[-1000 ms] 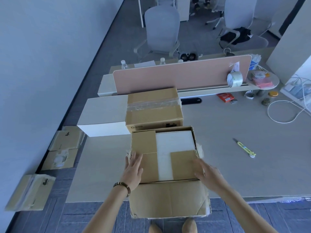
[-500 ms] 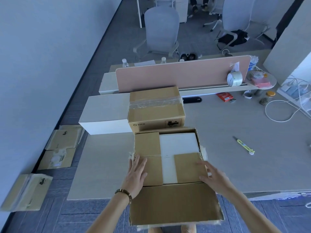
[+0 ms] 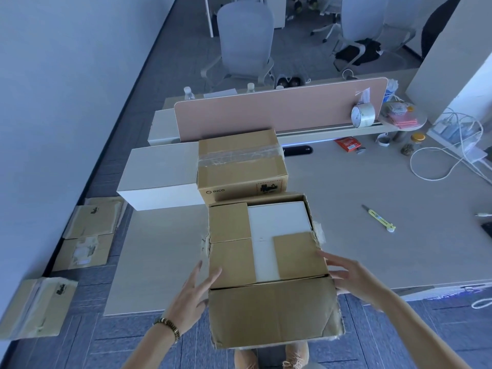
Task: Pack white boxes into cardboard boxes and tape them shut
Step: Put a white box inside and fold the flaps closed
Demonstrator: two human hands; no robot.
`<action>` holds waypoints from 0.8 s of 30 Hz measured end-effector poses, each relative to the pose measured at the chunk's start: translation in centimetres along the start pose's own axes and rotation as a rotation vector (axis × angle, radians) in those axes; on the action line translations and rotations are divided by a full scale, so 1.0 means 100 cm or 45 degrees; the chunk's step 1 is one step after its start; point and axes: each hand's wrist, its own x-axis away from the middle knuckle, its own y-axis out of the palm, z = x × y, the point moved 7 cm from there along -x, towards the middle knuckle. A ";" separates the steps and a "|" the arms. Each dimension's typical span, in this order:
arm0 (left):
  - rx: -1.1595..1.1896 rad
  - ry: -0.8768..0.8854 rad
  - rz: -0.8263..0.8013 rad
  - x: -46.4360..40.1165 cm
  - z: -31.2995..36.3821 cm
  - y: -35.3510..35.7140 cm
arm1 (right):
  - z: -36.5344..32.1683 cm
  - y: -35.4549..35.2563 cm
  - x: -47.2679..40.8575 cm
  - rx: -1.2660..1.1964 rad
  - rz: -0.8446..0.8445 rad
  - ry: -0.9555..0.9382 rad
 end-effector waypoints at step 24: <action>0.844 -0.424 0.301 -0.034 0.028 -0.022 | -0.001 -0.008 -0.025 -0.032 0.472 0.123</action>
